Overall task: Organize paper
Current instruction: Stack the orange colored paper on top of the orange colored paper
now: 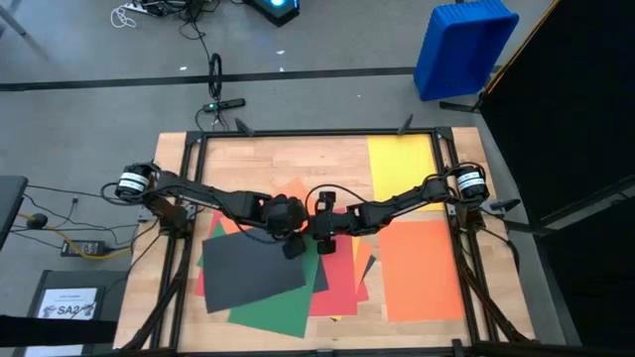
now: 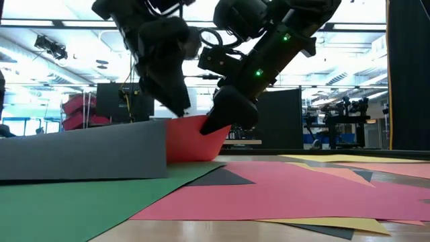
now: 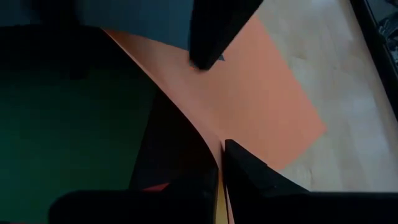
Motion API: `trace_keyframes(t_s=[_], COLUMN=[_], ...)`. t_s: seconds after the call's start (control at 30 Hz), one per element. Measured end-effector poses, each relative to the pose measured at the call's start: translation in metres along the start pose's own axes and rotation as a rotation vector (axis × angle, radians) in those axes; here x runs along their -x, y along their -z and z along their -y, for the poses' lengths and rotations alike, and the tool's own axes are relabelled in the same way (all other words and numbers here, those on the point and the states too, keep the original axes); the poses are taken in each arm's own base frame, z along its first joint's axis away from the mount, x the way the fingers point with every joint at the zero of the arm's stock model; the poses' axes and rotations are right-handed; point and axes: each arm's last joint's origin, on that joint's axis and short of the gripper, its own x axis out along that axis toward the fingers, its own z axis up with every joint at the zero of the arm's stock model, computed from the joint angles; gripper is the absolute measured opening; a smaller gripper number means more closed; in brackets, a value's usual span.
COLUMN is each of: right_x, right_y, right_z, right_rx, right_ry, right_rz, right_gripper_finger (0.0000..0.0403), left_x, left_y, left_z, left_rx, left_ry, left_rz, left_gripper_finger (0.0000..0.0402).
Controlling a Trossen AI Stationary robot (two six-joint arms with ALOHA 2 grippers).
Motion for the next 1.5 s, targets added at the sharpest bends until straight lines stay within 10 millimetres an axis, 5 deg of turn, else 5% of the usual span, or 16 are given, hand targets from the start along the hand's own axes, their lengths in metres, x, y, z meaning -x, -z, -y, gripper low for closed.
trace_keyframes(t_s=[0.23,0.57,0.77,1.13,1.5], right_x=[0.000,0.000,0.000,0.000,0.036], right_y=[-0.001,-0.001,-0.001,-0.001,-0.013], right_z=[0.000,0.002,0.002,0.002,0.021], right_rx=[-0.004,-0.013,-0.013,-0.012,-0.033], right_ry=[-0.006,-0.007,-0.010,-0.013,-0.021], right_rz=[0.006,0.008,0.010,0.008,0.007], right_gripper_finger=[0.0000,0.0000,0.0000,0.0000,0.0019], left_x=[-0.007,-0.026,-0.030,-0.030,-0.030], left_y=[0.002,0.013,0.015,0.014,0.012], left_z=[0.000,-0.005,-0.007,-0.008,-0.008], left_rx=[0.012,0.004,0.004,-0.030,-0.095], left_ry=[-0.017,-0.117,-0.167,-0.181,-0.226], left_rz=[-0.017,-0.108,-0.106,-0.097,-0.060], left_gripper_finger=[0.0281,0.0271,0.0207,0.0017,0.0000])
